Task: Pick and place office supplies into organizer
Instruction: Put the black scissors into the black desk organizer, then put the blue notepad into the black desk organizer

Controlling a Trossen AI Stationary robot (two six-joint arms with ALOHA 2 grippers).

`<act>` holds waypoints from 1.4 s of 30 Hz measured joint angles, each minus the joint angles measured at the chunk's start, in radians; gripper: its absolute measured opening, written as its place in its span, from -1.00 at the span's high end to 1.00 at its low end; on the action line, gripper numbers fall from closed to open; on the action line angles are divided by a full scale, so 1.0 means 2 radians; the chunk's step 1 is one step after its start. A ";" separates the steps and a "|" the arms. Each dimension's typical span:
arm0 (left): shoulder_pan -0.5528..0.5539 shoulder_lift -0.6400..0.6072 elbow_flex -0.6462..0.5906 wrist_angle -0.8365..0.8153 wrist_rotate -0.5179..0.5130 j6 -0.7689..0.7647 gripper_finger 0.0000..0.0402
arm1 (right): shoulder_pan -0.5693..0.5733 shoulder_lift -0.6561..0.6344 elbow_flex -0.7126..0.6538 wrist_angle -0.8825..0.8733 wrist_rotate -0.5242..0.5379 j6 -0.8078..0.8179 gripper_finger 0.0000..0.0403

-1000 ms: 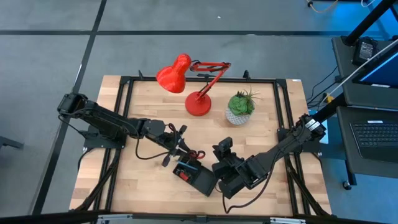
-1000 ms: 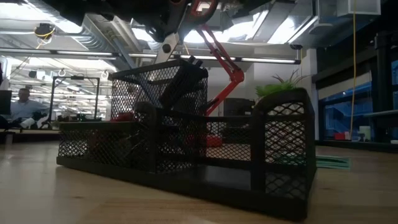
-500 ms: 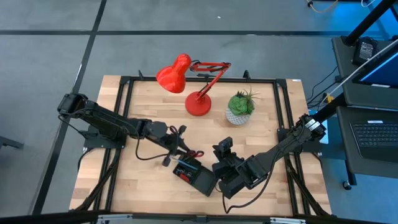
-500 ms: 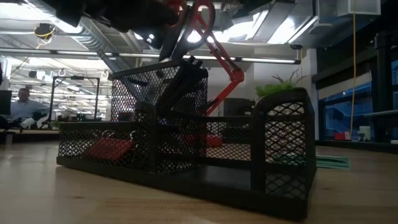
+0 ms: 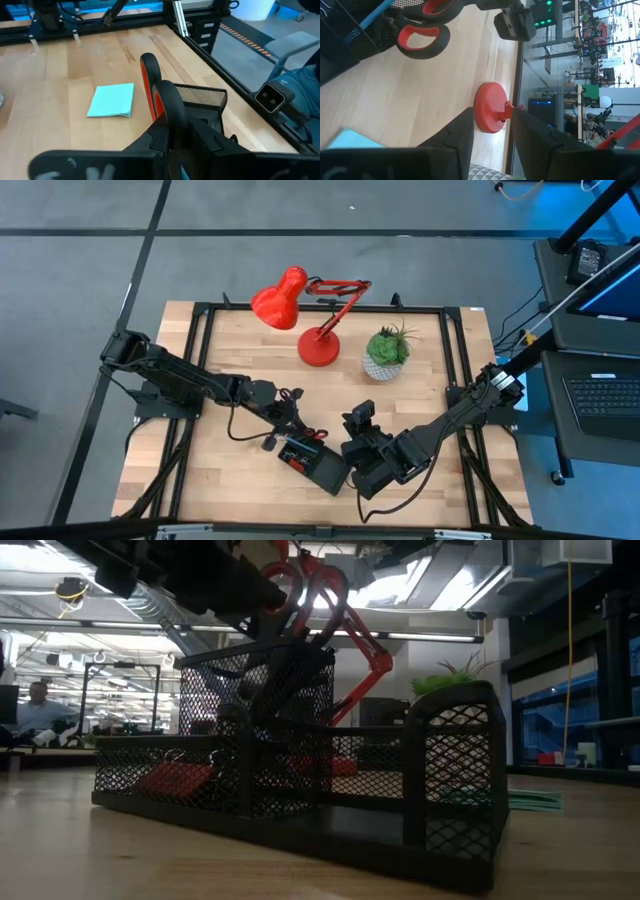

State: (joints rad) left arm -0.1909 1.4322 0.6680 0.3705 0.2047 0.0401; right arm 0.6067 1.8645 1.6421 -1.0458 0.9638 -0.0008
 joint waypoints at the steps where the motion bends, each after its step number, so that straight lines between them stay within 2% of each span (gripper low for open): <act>1: 0.000 0.000 0.000 0.000 0.000 0.000 0.81 | 0.000 0.000 0.000 0.000 0.000 0.000 0.34; 11: 0.000 0.000 0.000 -0.001 0.000 0.000 0.45 | 0.000 0.000 0.000 -0.006 -0.001 0.000 0.34; 17: 0.000 -0.004 0.000 -0.006 0.000 0.000 0.35 | 0.000 0.000 0.000 -0.022 -0.020 0.015 0.34; 22: 0.002 -0.031 0.000 -0.011 -0.001 0.001 0.32 | 0.000 0.000 0.000 -0.054 -0.032 0.073 0.34; 27: 0.002 -0.068 0.000 -0.029 -0.003 0.031 0.33 | -0.004 0.000 -0.001 -0.093 -0.091 0.175 0.34; 30: 0.002 -0.091 0.000 -0.066 -0.028 0.051 0.34 | -0.010 0.000 -0.015 -0.095 -0.135 0.213 0.34; 37: 0.002 -0.124 0.000 -0.166 -0.127 0.042 0.34 | -0.036 0.000 -0.073 -0.083 -0.237 0.265 0.34; 42: 0.002 -0.125 0.000 -0.186 -0.134 0.026 0.34 | -0.061 -0.013 -0.137 -0.011 -0.291 0.252 0.34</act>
State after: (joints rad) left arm -0.1865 1.1824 0.6688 -0.0019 -0.0626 0.0916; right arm 0.4857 1.8376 1.3682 -1.0678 0.3825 0.5026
